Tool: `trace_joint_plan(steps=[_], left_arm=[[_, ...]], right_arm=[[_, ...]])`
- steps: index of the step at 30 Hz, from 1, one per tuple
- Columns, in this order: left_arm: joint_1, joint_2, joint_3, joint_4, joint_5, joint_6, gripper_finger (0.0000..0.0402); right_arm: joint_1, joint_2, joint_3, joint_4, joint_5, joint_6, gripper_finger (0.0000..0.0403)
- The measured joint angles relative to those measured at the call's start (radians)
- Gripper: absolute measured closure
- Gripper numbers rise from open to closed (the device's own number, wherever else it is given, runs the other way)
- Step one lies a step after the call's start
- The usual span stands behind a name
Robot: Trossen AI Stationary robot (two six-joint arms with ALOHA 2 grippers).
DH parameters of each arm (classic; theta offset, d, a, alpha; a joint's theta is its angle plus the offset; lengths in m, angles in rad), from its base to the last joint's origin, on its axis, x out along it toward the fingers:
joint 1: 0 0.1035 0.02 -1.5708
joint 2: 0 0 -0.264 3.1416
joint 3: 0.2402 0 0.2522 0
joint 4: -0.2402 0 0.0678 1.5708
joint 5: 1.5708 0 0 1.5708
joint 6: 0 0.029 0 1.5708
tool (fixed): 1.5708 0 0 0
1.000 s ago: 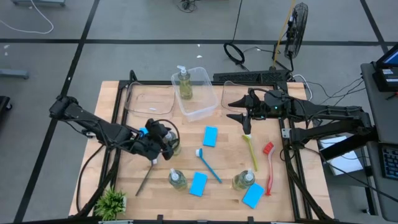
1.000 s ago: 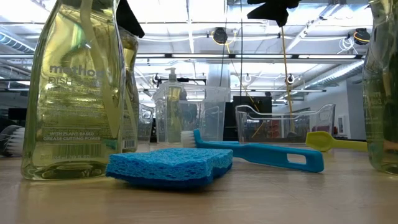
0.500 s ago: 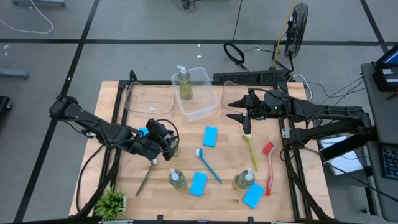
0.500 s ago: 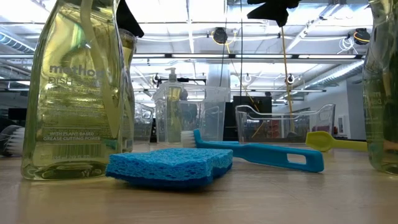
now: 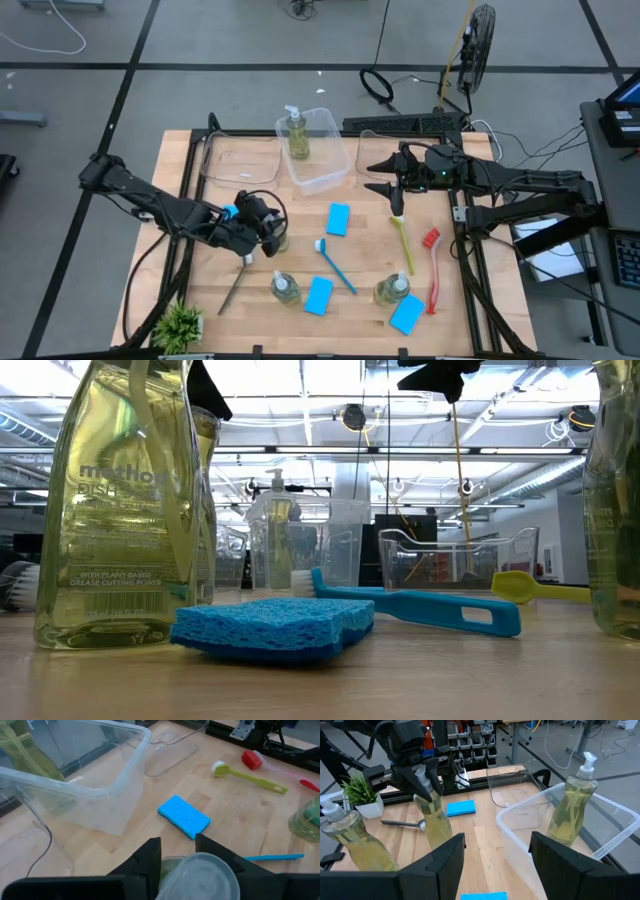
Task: Pick & Place Kitchen Sink Supplies
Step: Put the dish soap into the white bin
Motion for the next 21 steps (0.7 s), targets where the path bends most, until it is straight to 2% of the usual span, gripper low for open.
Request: trace_joint_plan(steps=[8, 12, 15, 21], left_arm=[[0.049, -0.098, -0.001, 0.128, -0.030, 0.099, 0.0290], [0.082, -0.137, -0.001, 0.242, -0.032, 0.181, 0.0291], [0.118, -0.147, -0.001, 0.336, -0.004, 0.233, 0.0292], [0.191, -0.144, 0.000, 0.485, 0.092, 0.302, 0.0293]], right_arm=[[0.000, 0.000, 0.000, 0.000, -0.003, 0.000, 0.0190], [0.000, 0.008, 0.000, 0.006, -0.079, 0.000, 0.0190], [0.004, 0.033, 0.000, 0.039, -0.129, 0.000, 0.0190], [0.042, 0.118, 0.000, 0.203, -0.131, -0.033, 0.0174]])
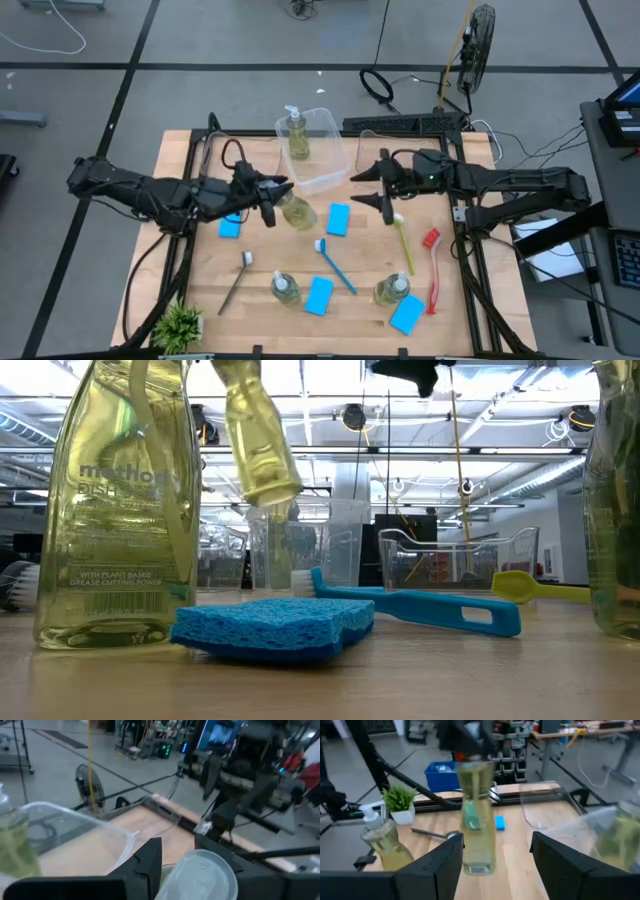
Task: Pick & Place Kitchen Sink Supplies
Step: Put the dish soap into the white bin
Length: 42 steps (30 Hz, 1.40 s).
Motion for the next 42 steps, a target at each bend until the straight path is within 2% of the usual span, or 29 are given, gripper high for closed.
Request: trace_joint_plan(steps=[14, 22, 27, 33, 42], left_arm=[[0.106, 0.003, 0.001, 0.170, 0.117, 0.025, 0.0294], [0.130, 0.003, 0.001, 0.190, 0.157, 0.024, 0.0295], [0.132, 0.002, 0.001, 0.190, 0.157, 0.028, 0.0295], [0.132, 0.002, 0.002, 0.190, 0.158, 0.040, 0.0295], [0.132, 0.002, 0.002, 0.193, 0.159, 0.047, 0.0295]], right_arm=[[0.008, 0.184, 0.018, 0.273, 0.005, -0.012, 0.0084], [-0.009, 0.293, 0.152, 0.252, -0.008, 0.013, 0.0073], [-0.032, 0.362, 0.264, 0.120, -0.071, 0.041, 0.0073], [-0.030, 0.430, 0.395, -0.009, -0.080, 0.025, 0.0073], [-0.031, 0.486, 0.432, 0.019, -0.105, 0.041, 0.0073]])
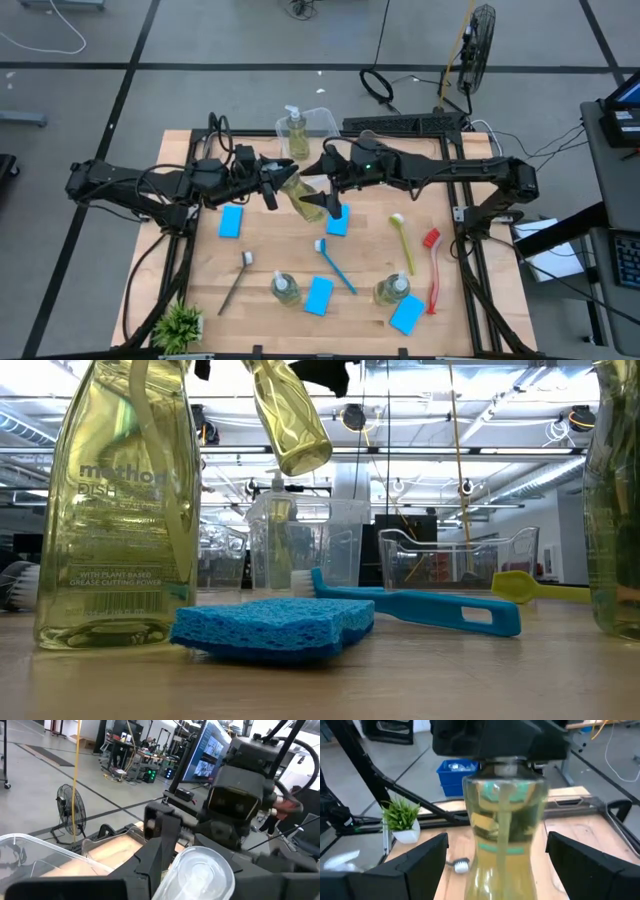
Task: Pick & Place Kitchen Sink Supplies
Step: Put the dish soap into the white bin
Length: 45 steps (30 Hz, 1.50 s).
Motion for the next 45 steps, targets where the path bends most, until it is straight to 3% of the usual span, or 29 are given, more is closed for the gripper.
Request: trace_joint_plan(steps=[11, 22, 29, 38, 45], left_arm=[[0.000, 0.022, 0.001, 0.031, 0.002, -0.006, 0.0296], [0.008, 0.072, 0.001, 0.071, 0.050, -0.001, 0.0297], [0.008, 0.072, 0.001, 0.077, 0.050, -0.003, 0.0297], [0.008, 0.072, 0.001, 0.074, 0.048, -0.006, 0.0297], [0.007, 0.072, 0.001, 0.079, 0.039, -0.007, 0.0282]], right_arm=[[0.000, 0.075, -0.003, 0.129, -0.005, 0.041, 0.0073], [-0.005, 0.074, -0.004, 0.084, -0.048, 0.054, 0.0080], [-0.006, 0.074, -0.004, 0.052, -0.050, 0.082, 0.0133], [-0.006, 0.073, -0.004, 0.043, -0.052, 0.078, 0.0240], [-0.006, 0.073, -0.004, 0.047, -0.048, 0.076, 0.0246]])
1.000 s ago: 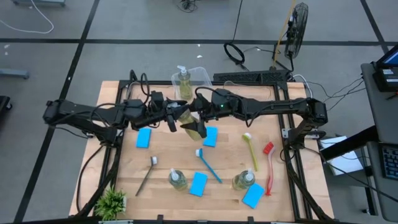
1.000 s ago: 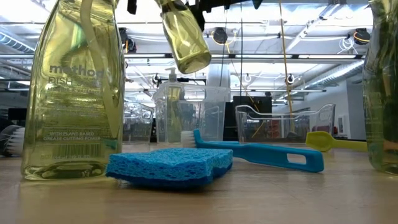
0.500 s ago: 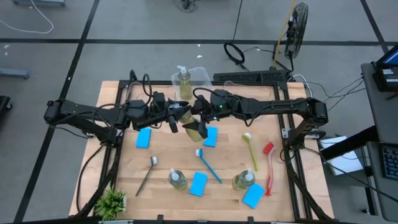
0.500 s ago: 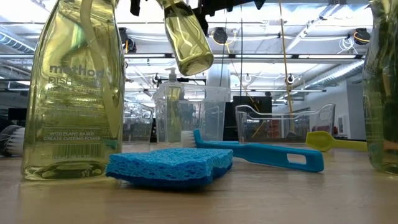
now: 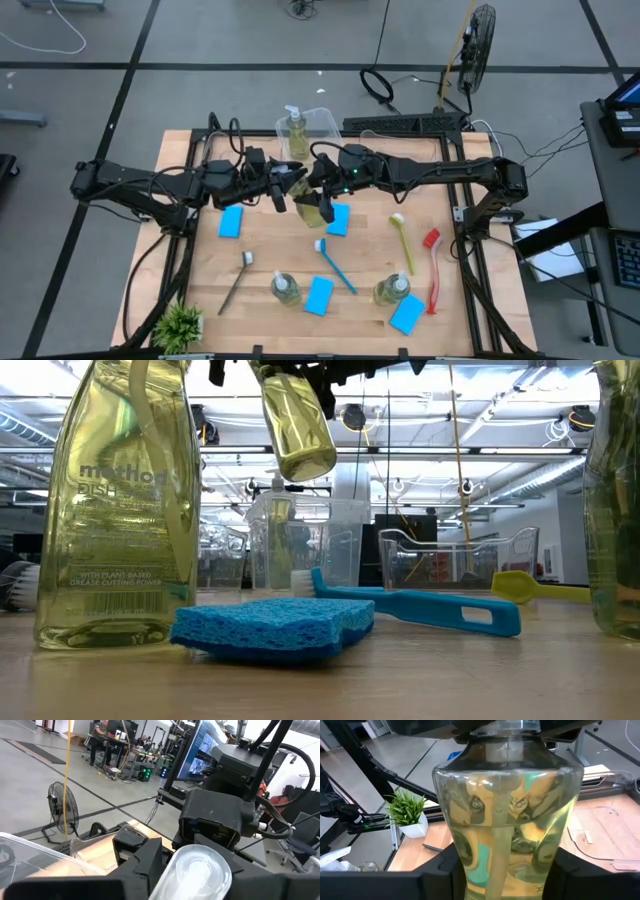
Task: Pick & Place Kitchen Sink Supplies
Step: Put the dish soap into the white bin
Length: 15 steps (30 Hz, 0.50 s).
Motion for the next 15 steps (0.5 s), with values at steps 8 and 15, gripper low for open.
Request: trace_joint_plan(steps=[8, 15], left_arm=[[0.000, -0.009, 0.001, 0.098, -0.008, 0.103, 0.0194], [-0.001, -0.094, 0.001, 0.130, -0.046, 0.239, 0.0153]], right_arm=[[0.000, 0.003, -0.003, -0.005, 0.021, -0.003, 0.0242], [-0.031, -0.022, -0.004, -0.026, 0.053, -0.007, 0.0242]])
